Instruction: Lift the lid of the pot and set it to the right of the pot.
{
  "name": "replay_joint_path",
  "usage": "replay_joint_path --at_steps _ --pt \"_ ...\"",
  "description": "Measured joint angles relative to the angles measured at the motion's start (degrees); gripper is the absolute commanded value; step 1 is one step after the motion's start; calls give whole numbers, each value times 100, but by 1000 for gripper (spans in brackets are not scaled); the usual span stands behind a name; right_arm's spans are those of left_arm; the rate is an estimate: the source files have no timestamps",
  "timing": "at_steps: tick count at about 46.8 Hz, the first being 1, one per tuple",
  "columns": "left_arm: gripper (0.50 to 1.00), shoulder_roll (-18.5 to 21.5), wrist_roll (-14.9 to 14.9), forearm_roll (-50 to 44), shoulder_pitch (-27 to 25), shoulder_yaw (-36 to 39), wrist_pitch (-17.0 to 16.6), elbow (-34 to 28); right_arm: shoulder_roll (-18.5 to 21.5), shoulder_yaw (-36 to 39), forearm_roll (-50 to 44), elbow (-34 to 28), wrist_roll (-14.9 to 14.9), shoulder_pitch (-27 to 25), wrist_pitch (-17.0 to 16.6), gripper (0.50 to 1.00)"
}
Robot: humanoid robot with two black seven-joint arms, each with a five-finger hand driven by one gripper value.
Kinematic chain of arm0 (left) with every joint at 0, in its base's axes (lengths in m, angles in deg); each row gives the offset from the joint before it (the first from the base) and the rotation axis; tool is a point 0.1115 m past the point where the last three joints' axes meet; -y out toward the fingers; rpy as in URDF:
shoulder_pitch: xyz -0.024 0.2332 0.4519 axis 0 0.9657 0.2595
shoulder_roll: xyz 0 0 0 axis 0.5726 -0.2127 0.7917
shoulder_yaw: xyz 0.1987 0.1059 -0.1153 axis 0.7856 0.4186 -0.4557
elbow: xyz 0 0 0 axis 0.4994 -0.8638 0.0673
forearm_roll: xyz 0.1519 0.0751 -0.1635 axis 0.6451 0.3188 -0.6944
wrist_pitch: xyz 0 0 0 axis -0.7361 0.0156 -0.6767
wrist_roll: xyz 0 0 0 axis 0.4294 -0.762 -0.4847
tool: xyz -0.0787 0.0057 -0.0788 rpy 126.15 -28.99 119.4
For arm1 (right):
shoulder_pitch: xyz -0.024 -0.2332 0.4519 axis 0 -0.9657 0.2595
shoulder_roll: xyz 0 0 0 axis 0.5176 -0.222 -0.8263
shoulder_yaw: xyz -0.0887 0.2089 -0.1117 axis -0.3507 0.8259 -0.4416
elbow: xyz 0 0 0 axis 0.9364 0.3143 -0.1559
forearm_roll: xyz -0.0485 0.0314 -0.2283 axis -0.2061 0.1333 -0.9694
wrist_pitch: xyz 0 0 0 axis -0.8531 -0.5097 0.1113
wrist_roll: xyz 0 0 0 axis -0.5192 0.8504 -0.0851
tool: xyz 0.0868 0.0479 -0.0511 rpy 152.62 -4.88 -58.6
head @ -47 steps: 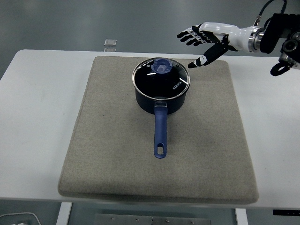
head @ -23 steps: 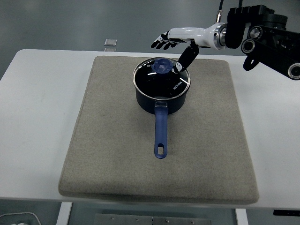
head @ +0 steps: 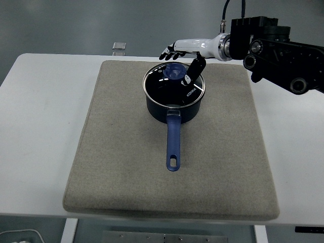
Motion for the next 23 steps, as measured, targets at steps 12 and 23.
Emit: replay_joint_path --at_steps 12,23 --pt "1000 0 0 0 0 0 0 0 127 -155 -47 -135 0 -17 126 836" --pt "1000 0 0 0 -1 0 0 0 166 -188 -51 -156 0 -7 152 834"
